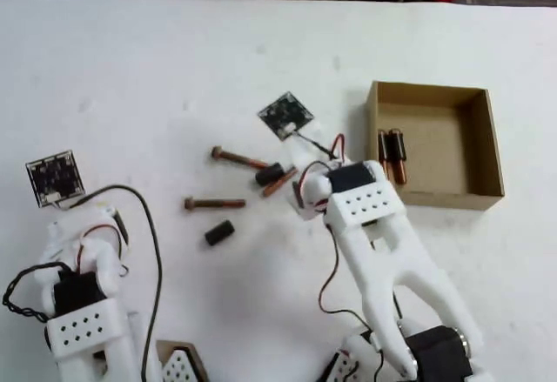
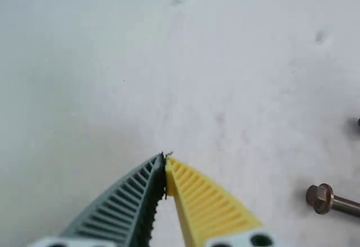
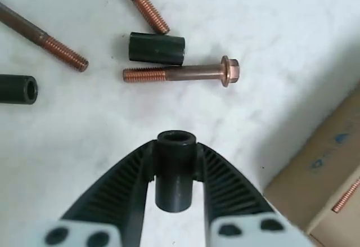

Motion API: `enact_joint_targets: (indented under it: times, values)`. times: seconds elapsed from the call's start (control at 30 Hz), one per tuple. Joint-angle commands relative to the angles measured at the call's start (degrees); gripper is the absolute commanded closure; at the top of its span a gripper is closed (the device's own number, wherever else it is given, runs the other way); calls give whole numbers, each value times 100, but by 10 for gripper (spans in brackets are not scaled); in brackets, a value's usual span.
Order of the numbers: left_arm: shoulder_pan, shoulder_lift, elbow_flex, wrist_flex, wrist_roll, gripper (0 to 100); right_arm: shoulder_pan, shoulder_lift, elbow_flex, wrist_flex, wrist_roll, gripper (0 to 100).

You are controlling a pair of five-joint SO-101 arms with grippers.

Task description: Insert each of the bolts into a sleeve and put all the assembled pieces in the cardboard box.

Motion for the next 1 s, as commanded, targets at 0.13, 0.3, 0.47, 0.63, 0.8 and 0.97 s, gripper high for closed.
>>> enact_joint_targets:
  times: [0.13, 0.3, 0.47, 0.63, 0.8, 0.97]
  values:
    - [-13, -66, -229, 18, -44, 975, 136, -101, -343, 101, -79, 981]
    - [-13, -66, -229, 18, -44, 975, 136, 708, -782, 374, -88, 981]
    - [-13, -66, -229, 18, -44, 975, 145, 1727, -1582, 664, -88, 981]
    - [-13, -66, -229, 18, -44, 975, 145, 2589, -2075, 690, -88, 981]
    - [-13, -66, -229, 18, -44, 975, 145, 3187, -2312, 681, -88, 978]
    - [-13, -66, -229, 18, -44, 975, 127, 3424, -2338, 681, -44, 976]
